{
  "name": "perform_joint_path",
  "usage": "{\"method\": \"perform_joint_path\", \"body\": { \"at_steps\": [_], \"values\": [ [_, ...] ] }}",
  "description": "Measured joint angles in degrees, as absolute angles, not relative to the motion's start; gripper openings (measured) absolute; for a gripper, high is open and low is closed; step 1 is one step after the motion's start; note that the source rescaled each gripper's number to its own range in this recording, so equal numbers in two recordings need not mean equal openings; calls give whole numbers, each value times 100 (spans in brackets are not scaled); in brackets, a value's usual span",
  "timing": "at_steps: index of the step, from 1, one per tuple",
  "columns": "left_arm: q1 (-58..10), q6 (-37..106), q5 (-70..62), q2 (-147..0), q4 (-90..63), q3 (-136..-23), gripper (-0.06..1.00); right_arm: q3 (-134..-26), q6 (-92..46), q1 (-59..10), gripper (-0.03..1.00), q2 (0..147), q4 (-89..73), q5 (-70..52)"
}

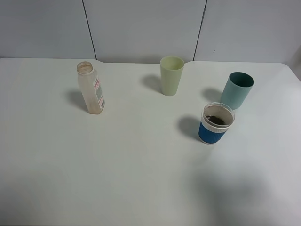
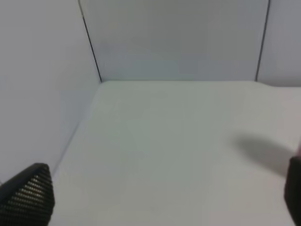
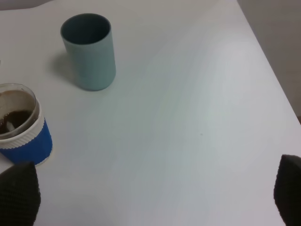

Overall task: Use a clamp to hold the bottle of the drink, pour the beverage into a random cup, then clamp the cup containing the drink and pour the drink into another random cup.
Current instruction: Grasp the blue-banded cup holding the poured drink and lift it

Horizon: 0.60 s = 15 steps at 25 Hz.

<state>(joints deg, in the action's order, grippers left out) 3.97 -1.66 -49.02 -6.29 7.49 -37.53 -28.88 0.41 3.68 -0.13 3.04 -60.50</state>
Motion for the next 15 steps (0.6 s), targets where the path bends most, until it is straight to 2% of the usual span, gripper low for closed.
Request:
{"method": "perform_joint_path", "body": {
  "at_steps": [7,15],
  "values": [
    [397,-166,-4901,-19,452,-2886,100,-2888,41,368,100,-13,304,-6050],
    [192,-166,-4835,18,401,-2847,100,-2888,41,368,100,-13,304,-6050]
  ]
}}
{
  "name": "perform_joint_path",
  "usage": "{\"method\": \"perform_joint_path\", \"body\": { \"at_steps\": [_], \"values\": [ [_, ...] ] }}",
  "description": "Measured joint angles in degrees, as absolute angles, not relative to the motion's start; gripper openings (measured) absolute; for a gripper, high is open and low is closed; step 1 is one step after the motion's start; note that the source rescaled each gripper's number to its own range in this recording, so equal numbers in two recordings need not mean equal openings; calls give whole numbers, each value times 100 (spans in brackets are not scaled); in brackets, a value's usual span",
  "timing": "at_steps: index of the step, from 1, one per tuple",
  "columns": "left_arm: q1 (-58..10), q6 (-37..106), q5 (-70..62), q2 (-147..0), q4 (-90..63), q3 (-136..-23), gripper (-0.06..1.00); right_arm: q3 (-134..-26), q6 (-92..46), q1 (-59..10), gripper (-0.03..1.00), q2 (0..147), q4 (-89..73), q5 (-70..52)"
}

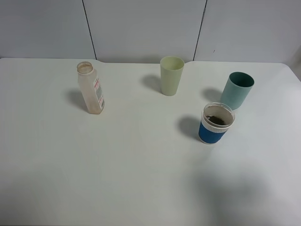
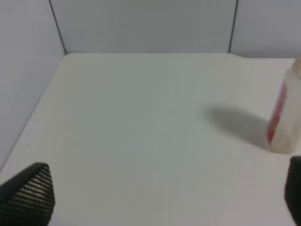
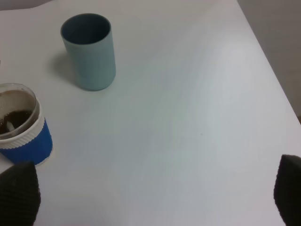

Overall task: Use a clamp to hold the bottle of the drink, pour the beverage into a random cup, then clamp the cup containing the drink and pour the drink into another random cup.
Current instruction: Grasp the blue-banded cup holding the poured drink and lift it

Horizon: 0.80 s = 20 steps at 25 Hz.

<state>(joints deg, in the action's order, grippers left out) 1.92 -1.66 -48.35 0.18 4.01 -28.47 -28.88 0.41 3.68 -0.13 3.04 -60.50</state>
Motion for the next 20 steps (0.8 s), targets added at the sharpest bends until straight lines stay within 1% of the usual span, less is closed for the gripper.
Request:
{"method": "perform_joint_path", "body": {
  "at_steps": [5,10,20],
  "values": [
    [101,-171,-5253,23,184,-3092,100,-2888,41,368,100,-13,304,-6050],
    [-106,-171,-5904,23,157,-2936,100,-2888,41,368,100,-13,304,-6050],
    [-250,-188,-5980,23,157,-2897,100,-2888,41,368,100,-13,304,-6050]
  ]
}}
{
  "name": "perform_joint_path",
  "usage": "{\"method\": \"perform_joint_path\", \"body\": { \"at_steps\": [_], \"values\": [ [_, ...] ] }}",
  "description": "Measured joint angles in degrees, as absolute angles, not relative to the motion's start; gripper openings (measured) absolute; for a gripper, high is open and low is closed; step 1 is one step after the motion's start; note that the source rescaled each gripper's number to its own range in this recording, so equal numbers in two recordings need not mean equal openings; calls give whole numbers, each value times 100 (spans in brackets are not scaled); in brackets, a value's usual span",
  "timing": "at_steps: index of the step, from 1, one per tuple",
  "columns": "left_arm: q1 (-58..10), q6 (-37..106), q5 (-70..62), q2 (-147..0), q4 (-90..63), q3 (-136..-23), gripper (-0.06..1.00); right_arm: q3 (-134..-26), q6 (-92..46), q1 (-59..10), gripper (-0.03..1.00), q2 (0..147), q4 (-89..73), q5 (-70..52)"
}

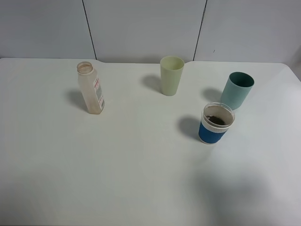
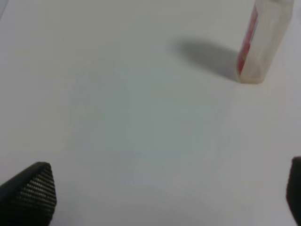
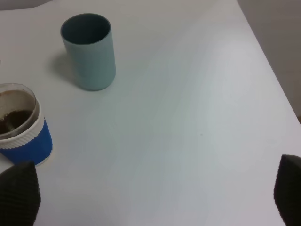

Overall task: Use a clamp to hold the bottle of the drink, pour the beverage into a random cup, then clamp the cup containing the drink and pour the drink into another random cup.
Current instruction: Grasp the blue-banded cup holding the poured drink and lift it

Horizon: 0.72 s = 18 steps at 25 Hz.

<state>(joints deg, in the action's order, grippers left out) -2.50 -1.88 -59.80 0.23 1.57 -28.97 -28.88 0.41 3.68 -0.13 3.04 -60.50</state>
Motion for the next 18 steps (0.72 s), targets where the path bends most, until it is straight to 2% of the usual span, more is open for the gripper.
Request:
{"method": "perform_joint_path", "body": {
  "at_steps": [18],
  "values": [
    [-250,-188,-5980,23,157,-2897,100,-2888,41,368,100,-13,304,-6050]
  ]
}}
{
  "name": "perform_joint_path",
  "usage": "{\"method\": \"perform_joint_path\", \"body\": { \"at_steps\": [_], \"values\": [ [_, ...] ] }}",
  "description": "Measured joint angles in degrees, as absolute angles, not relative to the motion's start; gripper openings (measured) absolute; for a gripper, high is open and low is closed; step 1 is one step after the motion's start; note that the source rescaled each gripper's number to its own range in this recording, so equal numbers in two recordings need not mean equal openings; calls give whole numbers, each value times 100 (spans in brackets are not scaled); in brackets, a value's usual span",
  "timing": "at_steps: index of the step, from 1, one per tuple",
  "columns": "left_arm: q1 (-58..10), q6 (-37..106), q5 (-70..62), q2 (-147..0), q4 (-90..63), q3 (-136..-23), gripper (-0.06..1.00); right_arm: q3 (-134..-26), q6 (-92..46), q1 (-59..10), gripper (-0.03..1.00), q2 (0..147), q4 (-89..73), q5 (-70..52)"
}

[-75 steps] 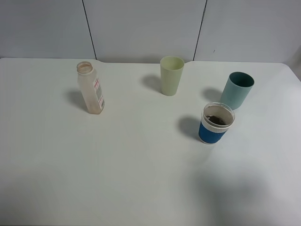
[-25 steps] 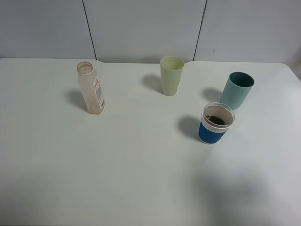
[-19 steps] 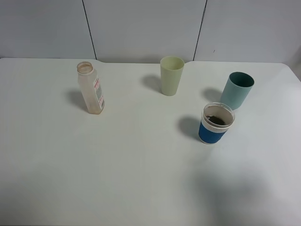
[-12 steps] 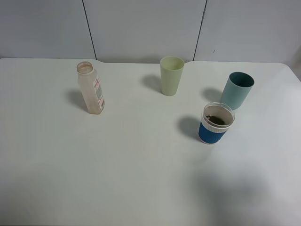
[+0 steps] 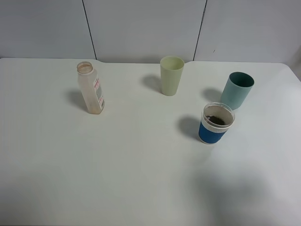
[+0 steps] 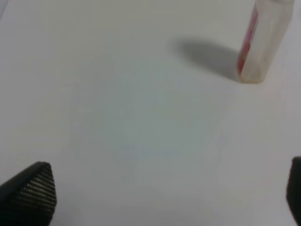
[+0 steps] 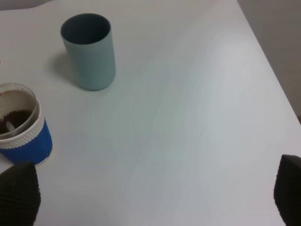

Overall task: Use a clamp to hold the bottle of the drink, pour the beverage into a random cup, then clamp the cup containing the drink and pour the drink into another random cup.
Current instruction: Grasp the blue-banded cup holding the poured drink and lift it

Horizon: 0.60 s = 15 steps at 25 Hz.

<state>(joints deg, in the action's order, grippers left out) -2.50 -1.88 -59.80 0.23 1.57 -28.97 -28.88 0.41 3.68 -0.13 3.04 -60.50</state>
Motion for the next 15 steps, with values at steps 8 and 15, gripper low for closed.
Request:
{"method": "perform_joint_path", "body": {
  "at_steps": [8,15],
  "values": [
    [-250,-188,-5985,23,157,-2897,100,-2888,41,368,100,-13,304,-6050],
    [-250,-188,-5985,23,157,-2897,100,-2888,41,368,100,-13,304,-6050]
  ]
}}
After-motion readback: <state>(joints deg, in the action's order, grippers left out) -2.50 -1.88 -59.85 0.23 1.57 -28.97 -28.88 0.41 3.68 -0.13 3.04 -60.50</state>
